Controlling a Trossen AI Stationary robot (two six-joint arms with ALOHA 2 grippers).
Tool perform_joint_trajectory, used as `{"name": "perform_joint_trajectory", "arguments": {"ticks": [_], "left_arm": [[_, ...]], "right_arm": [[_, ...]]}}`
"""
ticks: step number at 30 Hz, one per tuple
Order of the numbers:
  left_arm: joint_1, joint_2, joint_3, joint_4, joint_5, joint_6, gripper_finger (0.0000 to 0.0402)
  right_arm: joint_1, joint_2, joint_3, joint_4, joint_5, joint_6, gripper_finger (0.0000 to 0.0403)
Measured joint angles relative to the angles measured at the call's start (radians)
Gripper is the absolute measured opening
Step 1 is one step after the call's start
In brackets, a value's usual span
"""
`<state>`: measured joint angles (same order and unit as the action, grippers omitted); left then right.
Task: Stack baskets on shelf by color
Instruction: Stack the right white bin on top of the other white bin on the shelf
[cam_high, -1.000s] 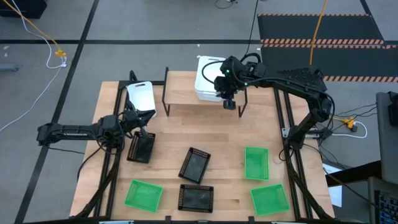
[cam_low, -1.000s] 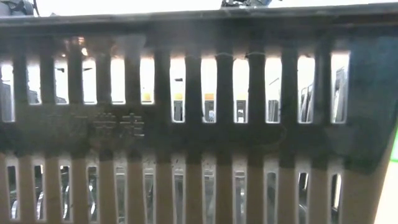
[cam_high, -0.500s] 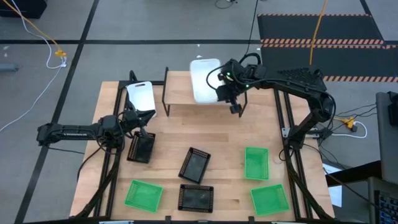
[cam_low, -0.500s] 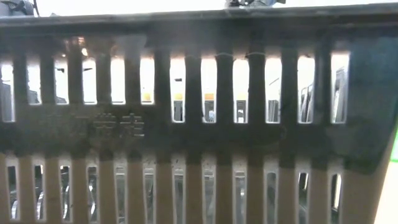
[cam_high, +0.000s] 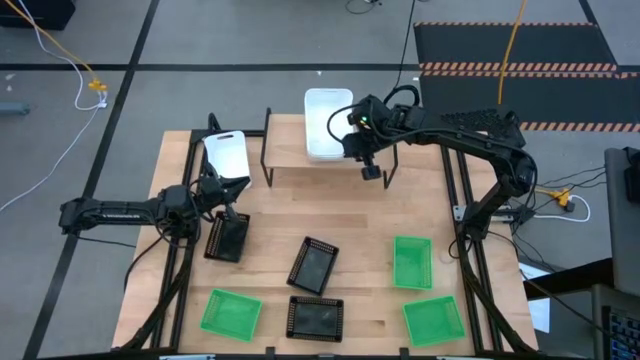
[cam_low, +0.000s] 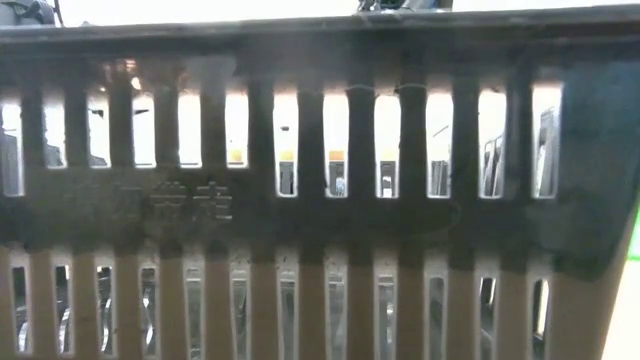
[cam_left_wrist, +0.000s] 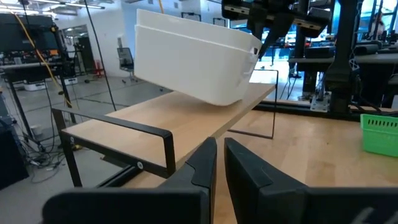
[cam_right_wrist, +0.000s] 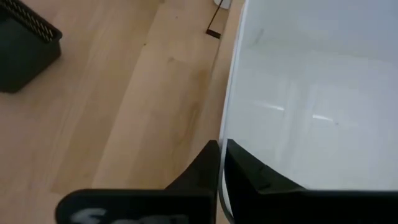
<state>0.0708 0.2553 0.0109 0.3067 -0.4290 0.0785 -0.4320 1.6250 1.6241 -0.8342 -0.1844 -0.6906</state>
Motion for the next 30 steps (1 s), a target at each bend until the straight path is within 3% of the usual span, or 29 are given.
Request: {"name": "perform_joint_trajectory", "arguments": {"ticks": [11,19,28,30], "left_arm": [[0.0,0.0,0.0,-0.003,0.0,-0.004,0.0035],[0.0,0.0,0.0,-0.004,0.0,-0.004,0.0035],[0.0,0.0,0.0,-0.011,-0.003,-0.002,0.0035],[0.0,0.0,0.0,-0.028,-0.046,-0.024,0.0035]], "right_arm": [[0.002,-0.048,-0.002,0.008,-0.003,0.075,0.0031],[0.002,-0.064,0.0,0.023,-0.004,0.051,0.0075],[0.002,-0.08,0.0,0.032,-0.003,-0.051,0.0077],[0.007,-0.107,0.0,0.063,-0.003,-0.053,0.0077]]}}
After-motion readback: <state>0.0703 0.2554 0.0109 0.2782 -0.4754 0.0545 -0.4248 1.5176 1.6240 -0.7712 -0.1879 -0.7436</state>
